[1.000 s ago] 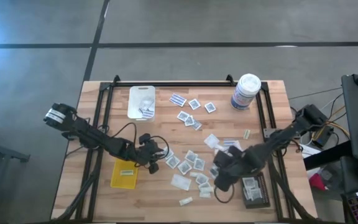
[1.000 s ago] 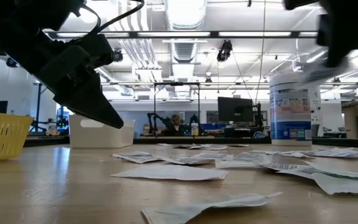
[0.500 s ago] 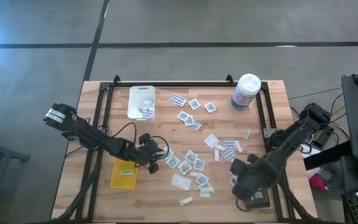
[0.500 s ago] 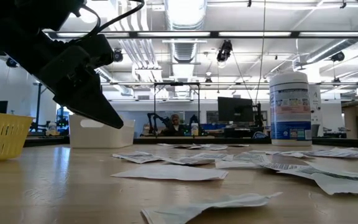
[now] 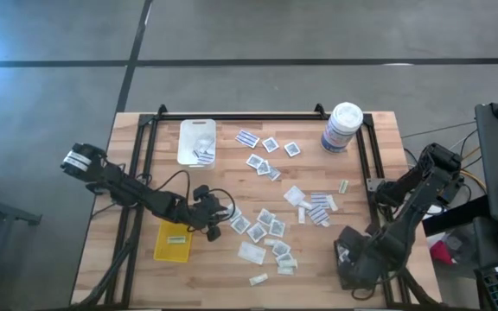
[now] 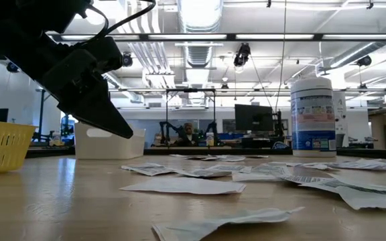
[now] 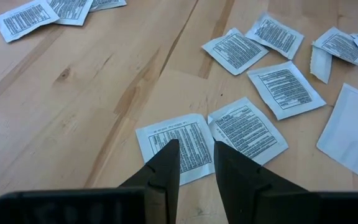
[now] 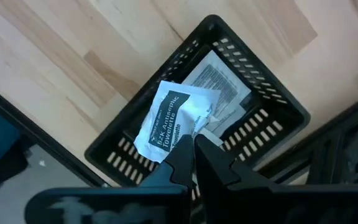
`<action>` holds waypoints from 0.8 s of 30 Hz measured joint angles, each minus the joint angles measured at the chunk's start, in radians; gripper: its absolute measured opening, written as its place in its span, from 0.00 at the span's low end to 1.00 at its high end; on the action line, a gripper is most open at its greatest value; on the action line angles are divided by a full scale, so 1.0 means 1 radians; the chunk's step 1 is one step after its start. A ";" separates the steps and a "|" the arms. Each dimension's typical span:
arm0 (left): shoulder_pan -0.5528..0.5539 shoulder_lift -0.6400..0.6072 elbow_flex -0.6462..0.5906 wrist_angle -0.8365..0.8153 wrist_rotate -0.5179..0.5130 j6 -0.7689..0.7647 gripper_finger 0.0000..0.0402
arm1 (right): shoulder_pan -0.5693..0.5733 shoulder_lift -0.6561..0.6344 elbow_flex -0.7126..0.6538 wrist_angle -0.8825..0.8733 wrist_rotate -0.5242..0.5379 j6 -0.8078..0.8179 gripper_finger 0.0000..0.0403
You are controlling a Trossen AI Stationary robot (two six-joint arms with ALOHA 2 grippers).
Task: Pick & Place First Aid Supplies
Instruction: Put the towelette pack into the black bin, then put the blue bandage into the white bin
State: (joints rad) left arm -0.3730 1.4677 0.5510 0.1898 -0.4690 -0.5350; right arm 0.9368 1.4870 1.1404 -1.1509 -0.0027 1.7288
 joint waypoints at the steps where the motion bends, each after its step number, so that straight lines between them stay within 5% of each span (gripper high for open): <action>1: 0.000 0.000 0.000 0.000 0.000 0.000 0.23 | 0.003 0.001 -0.001 0.001 0.001 0.016 0.02; 14: 0.000 0.000 0.000 0.000 0.000 0.001 0.23 | 0.015 0.002 -0.063 0.031 0.002 0.196 0.04; 24: 0.000 0.000 0.000 0.003 0.000 0.026 0.23 | 0.015 0.002 -0.063 0.039 0.002 0.217 0.21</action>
State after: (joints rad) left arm -0.3729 1.4673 0.5510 0.1928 -0.4690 -0.5086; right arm 0.9516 1.4895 1.0771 -1.1124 -0.0006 1.9459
